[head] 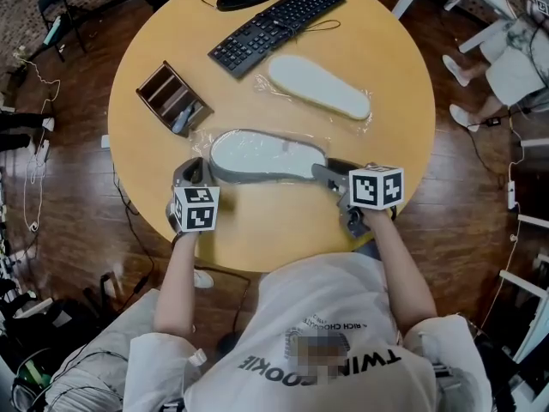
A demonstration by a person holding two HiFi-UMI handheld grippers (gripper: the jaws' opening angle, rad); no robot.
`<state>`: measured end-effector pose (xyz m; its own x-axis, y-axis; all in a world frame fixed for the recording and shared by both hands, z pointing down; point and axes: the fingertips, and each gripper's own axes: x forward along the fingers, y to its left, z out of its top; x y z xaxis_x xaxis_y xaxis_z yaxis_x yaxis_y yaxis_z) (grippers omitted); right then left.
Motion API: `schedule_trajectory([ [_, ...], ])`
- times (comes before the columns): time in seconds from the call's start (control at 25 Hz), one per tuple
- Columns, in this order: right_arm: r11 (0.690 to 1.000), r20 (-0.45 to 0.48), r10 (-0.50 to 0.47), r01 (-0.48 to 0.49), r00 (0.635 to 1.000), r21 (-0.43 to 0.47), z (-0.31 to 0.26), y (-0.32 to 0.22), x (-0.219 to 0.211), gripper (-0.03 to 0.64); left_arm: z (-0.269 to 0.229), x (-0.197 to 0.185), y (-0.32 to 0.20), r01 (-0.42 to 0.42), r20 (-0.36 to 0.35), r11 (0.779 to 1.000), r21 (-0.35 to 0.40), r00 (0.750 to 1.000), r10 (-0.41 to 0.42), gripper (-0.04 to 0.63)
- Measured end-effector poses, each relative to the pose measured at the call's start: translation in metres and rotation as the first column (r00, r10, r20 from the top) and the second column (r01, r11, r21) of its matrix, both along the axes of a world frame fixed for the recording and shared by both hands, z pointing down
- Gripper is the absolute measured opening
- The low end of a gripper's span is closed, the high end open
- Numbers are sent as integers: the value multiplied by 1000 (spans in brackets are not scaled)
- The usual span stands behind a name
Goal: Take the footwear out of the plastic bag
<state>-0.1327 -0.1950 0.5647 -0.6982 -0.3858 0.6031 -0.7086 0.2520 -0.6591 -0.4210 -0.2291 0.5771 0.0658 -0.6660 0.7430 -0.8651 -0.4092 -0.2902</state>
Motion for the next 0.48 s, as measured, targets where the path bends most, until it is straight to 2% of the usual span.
schedule_trajectory([
  [0.24, 998, 13, -43, 43, 999, -49, 2, -5, -4, 206, 0, 1, -1, -10, 7, 1000, 0, 1000, 10, 5],
  [0.48, 989, 120, -62, 77, 991, -126, 0, -9, -7, 206, -1, 1, 0, -5, -5, 1000, -7, 1000, 5, 5],
])
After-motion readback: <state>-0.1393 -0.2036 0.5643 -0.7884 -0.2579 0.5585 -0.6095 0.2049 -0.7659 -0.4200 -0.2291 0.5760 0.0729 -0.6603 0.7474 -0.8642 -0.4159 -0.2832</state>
